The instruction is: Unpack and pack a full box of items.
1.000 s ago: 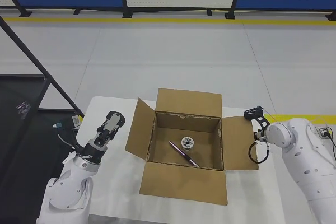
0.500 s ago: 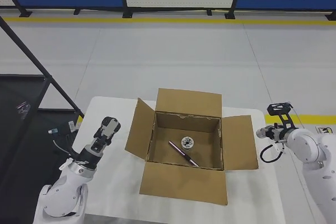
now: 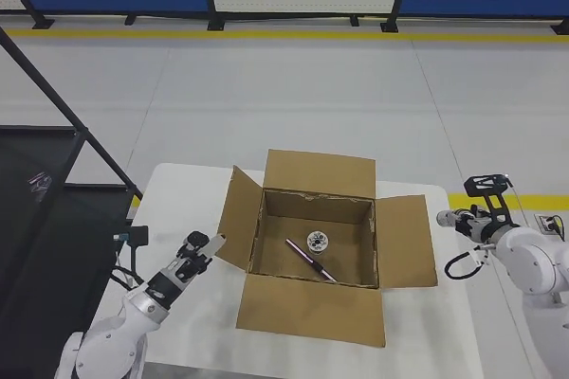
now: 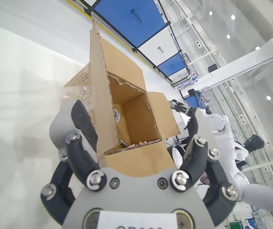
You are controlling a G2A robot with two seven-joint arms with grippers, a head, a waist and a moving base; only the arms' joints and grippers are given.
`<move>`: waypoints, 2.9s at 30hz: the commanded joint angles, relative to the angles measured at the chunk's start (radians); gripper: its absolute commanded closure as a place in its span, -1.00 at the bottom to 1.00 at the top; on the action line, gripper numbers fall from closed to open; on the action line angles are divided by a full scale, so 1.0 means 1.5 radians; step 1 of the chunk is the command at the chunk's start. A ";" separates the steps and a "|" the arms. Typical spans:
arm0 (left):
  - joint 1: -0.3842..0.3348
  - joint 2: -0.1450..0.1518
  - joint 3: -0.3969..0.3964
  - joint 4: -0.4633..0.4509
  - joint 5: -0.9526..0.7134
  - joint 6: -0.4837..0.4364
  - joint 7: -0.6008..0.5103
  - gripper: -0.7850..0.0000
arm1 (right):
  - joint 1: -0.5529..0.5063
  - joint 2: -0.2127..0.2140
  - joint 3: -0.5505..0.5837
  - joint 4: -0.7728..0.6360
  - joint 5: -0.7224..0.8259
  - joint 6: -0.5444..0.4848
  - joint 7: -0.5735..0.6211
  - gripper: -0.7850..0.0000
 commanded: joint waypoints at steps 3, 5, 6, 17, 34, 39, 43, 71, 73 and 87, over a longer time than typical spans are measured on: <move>0.004 0.002 0.015 0.000 0.042 0.017 0.020 0.67 | 0.008 0.000 -0.006 0.014 0.003 -0.010 -0.001 1.00; 0.005 0.003 0.022 0.000 0.059 0.026 0.028 0.77 | 0.013 0.000 -0.008 0.021 0.003 -0.015 -0.002 1.00; 0.005 0.004 0.025 0.000 0.068 0.030 0.033 0.88 | 0.014 0.000 -0.009 0.024 0.003 -0.018 -0.003 1.00; 0.002 0.008 0.045 0.000 0.099 0.079 0.070 1.00 | 0.030 0.001 -0.020 0.061 0.013 -0.045 -0.009 1.00; 0.002 0.016 0.019 0.008 0.100 0.107 0.119 1.00 | 0.078 0.000 -0.056 0.121 0.010 -0.061 0.021 1.00; 0.008 0.020 0.004 0.012 0.096 0.107 0.124 1.00 | 0.109 -0.003 -0.093 0.143 -0.020 -0.071 0.047 1.00; 0.011 0.022 -0.006 0.015 0.090 0.106 0.129 1.00 | 0.141 -0.008 -0.123 0.189 -0.026 -0.074 0.057 1.00; 0.019 0.036 -0.028 0.004 0.048 0.106 0.137 -1.00 | 0.220 -0.034 -0.218 0.342 -0.019 -0.094 0.055 0.36; 0.021 0.036 -0.031 0.002 0.039 0.103 0.140 -1.00 | 0.223 -0.035 -0.220 0.346 -0.017 -0.094 0.056 0.17; 0.032 0.041 -0.046 -0.003 -0.014 0.081 0.152 -1.00 | 0.223 -0.035 -0.220 0.340 -0.015 -0.089 0.061 -0.21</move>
